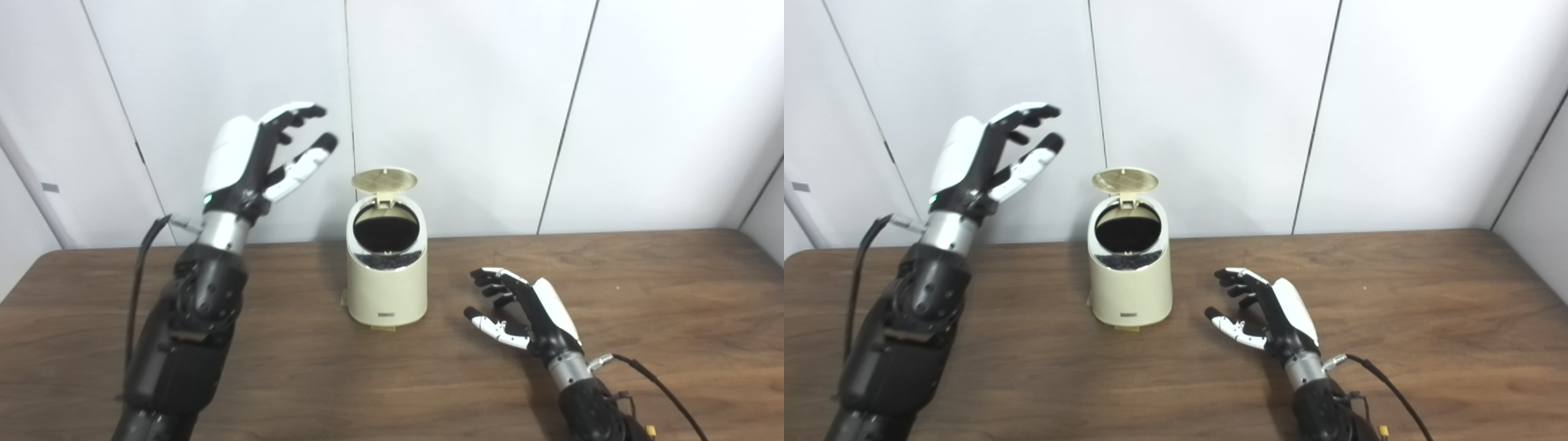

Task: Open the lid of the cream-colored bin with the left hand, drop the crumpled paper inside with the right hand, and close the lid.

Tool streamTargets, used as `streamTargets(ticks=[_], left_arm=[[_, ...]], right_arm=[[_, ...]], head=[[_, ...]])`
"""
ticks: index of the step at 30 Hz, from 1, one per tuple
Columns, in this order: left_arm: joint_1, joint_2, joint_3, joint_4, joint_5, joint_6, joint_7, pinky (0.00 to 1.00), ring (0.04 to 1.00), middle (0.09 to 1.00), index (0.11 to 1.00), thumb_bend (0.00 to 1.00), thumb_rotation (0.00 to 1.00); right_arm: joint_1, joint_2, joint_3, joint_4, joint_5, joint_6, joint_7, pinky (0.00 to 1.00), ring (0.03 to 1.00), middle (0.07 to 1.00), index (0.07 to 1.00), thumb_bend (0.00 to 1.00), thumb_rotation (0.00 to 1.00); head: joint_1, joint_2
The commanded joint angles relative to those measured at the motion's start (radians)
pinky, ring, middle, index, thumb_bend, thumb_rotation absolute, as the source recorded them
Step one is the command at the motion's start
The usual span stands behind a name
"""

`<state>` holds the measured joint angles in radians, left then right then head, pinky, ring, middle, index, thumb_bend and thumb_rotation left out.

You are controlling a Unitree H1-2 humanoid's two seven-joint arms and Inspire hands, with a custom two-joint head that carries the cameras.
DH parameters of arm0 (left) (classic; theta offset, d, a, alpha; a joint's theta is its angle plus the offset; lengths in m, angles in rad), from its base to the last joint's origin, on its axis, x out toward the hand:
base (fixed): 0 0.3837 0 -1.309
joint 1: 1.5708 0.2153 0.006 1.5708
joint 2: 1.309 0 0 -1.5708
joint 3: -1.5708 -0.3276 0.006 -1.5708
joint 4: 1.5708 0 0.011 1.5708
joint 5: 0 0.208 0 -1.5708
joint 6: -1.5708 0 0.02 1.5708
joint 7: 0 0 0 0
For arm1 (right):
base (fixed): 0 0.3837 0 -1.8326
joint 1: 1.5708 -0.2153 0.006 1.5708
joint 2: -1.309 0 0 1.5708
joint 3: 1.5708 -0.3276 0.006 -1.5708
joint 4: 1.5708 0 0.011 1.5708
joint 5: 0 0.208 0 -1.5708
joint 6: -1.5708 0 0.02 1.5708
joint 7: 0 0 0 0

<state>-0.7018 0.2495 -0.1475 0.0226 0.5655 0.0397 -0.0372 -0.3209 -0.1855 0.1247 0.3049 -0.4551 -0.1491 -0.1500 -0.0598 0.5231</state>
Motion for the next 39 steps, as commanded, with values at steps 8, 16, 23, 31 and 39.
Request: streamTargets(ticks=[8, 16, 23, 31, 39], left_arm=[[-0.172, -0.004, -0.111, -0.005, 0.118, 0.075, -0.111, 0.69, 0.812, 0.811, 0.779, 0.78, 0.99], [-0.231, 0.013, -0.204, 0.002, 0.217, 0.168, -0.286, 0.85, 0.883, 0.851, 0.811, 0.93, 1.0], [-0.209, 0.013, -0.23, 0.018, 0.253, 0.152, -0.291, 1.0, 0.911, 0.851, 0.798, 0.95, 1.0], [-0.198, 0.023, -0.239, 0.022, 0.28, 0.137, -0.285, 1.0, 0.906, 0.829, 0.791, 0.94, 1.0], [-0.197, 0.025, -0.237, 0.017, 0.304, 0.15, -0.297, 1.0, 0.91, 0.831, 0.795, 0.97, 1.0]], right_arm=[[-0.038, 0.0, -0.005, -0.021, -0.006, -0.015, -0.02, 0.6, 0.697, 0.738, 0.747, 0.27, 0.37], [-0.042, 0.007, -0.003, -0.01, 0.002, -0.028, -0.02, 0.58, 0.689, 0.733, 0.747, 0.27, 0.33], [-0.042, 0.009, -0.002, -0.012, -0.002, -0.025, -0.026, 0.59, 0.689, 0.728, 0.743, 0.26, 0.29], [-0.039, 0.006, -0.005, -0.015, 0.008, -0.025, -0.022, 0.58, 0.686, 0.728, 0.742, 0.27, 0.31], [-0.038, 0.0, -0.004, -0.015, 0.001, -0.029, -0.025, 0.6, 0.693, 0.73, 0.744, 0.26, 0.33]], head=[[0.001, -0.002], [-0.001, -0.008], [-0.002, -0.007], [0.004, -0.007], [0.004, -0.007]])
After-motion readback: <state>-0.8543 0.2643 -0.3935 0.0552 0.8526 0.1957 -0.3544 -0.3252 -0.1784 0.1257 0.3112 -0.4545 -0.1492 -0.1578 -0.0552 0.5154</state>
